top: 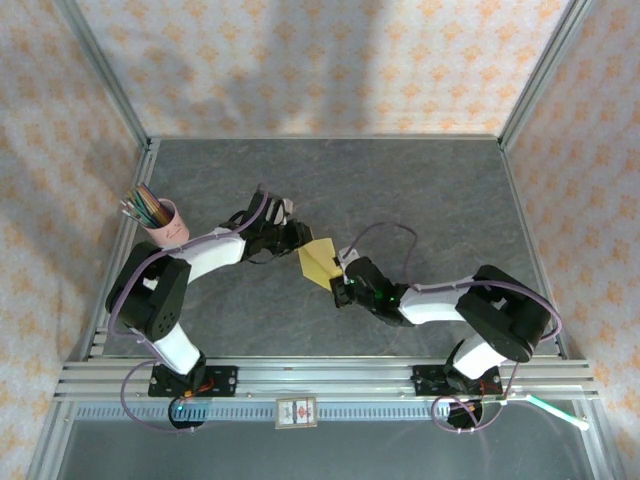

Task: Fold a paper plane with a square sheet of paper (pick it up from the middle)
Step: Fourth fold the wing at the center of the table.

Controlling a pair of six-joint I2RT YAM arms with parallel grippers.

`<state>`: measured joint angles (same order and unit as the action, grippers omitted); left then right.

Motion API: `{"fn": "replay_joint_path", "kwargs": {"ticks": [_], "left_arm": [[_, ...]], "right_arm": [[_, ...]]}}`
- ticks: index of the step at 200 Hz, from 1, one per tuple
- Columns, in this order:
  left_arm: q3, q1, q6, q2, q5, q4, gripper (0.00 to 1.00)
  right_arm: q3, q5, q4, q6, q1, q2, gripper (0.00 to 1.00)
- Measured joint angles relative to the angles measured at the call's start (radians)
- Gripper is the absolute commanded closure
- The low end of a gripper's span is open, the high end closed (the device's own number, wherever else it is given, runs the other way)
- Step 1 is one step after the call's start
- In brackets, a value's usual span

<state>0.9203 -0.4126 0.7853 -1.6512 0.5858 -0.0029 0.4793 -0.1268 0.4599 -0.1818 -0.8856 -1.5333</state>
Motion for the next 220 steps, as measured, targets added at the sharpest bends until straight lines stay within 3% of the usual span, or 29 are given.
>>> {"fn": "replay_joint_path", "kwargs": {"ticks": [51,126,165,220], "left_arm": [[-0.136,0.000,0.055,0.115,-0.054,0.063,0.76],[-0.208,-0.066,0.131,0.122,-0.082,0.166,1.00],[-0.208,-0.117,0.142,0.038,-0.081,0.227,1.00],[-0.208,-0.123,0.140,-0.047,-0.083,0.274,1.00]], "right_arm": [[-0.061,-0.087,0.095,-0.118,0.036,0.014,1.00],[-0.138,-0.134,0.233,-0.278,0.063,0.054,1.00],[-0.173,-0.140,0.288,-0.351,0.076,0.054,1.00],[-0.204,-0.144,0.357,-0.433,0.080,0.053,1.00]]}}
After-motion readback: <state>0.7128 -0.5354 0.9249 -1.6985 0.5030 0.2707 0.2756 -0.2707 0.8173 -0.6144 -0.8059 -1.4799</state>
